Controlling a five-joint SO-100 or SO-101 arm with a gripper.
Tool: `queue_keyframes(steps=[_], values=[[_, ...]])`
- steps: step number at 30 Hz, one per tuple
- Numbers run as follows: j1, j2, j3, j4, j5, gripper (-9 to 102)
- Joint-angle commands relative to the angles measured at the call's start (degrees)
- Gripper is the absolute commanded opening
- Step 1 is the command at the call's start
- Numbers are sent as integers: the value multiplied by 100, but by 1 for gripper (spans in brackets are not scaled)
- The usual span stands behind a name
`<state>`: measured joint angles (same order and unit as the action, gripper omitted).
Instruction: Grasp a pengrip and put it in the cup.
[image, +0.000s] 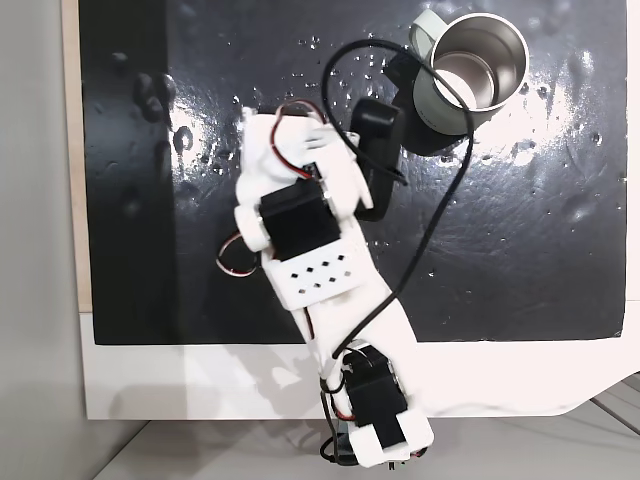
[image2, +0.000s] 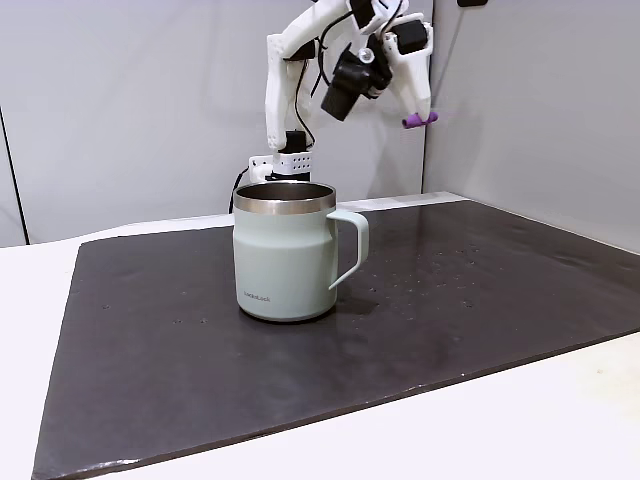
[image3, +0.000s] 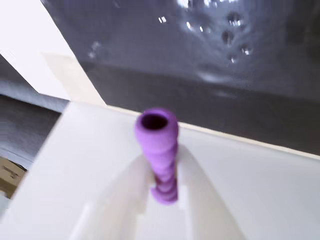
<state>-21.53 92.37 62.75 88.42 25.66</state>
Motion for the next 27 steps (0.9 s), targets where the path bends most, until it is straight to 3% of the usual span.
queue_keyframes(steps=[1, 8, 15, 27], values=[[826, 466, -167, 237, -167, 0], [2092, 272, -527, 378, -642, 0], [2997, -870, -2127, 475, -1063, 0], [3331, -2593, -4315, 756, -1046, 0]])
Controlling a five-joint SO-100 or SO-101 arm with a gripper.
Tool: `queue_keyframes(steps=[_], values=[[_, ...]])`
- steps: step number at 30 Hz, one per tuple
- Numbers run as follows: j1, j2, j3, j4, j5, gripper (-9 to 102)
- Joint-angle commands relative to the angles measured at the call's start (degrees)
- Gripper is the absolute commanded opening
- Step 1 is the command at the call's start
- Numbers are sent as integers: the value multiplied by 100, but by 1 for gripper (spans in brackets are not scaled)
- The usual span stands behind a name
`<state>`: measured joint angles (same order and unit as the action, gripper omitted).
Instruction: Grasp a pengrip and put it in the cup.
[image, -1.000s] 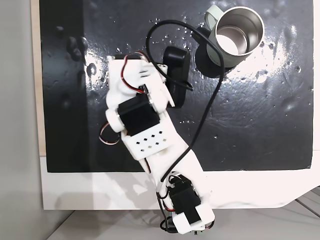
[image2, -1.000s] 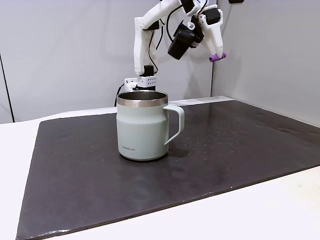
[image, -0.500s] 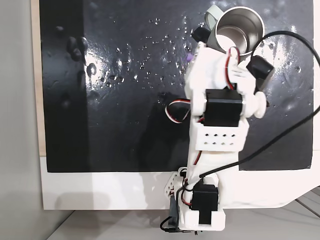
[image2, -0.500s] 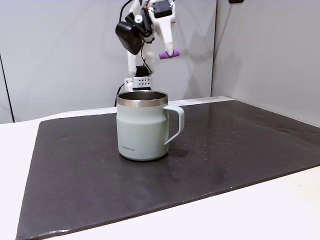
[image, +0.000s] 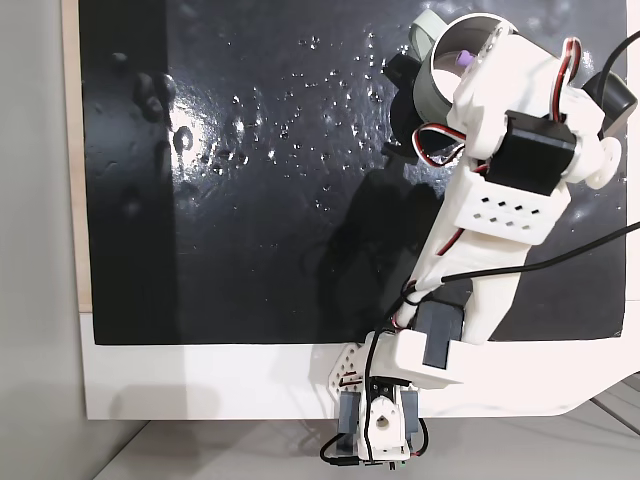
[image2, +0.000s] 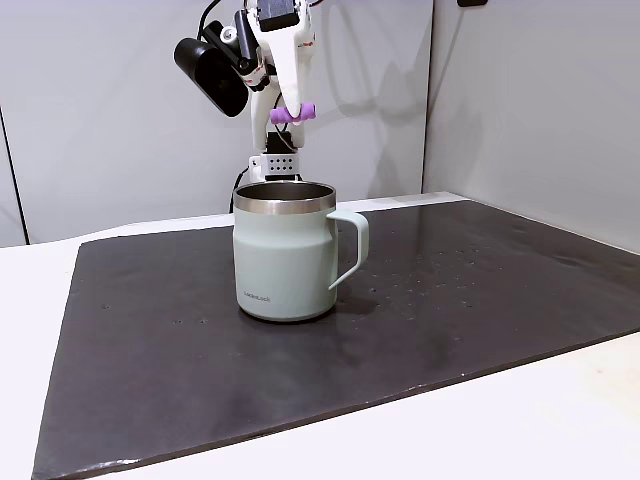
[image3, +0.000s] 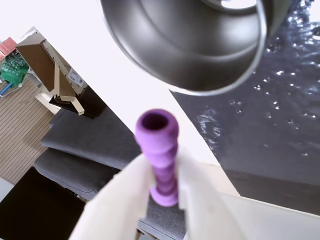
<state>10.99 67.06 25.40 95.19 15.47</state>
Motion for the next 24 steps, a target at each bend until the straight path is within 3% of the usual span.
queue_keyframes(steps=[1, 6, 11, 24], values=[[62, -97, -624, 79, -9, 0], [26, -193, -650, 88, 9, 0], [18, -141, -562, 132, 26, 36], [114, -35, -343, 141, 9, 35]])
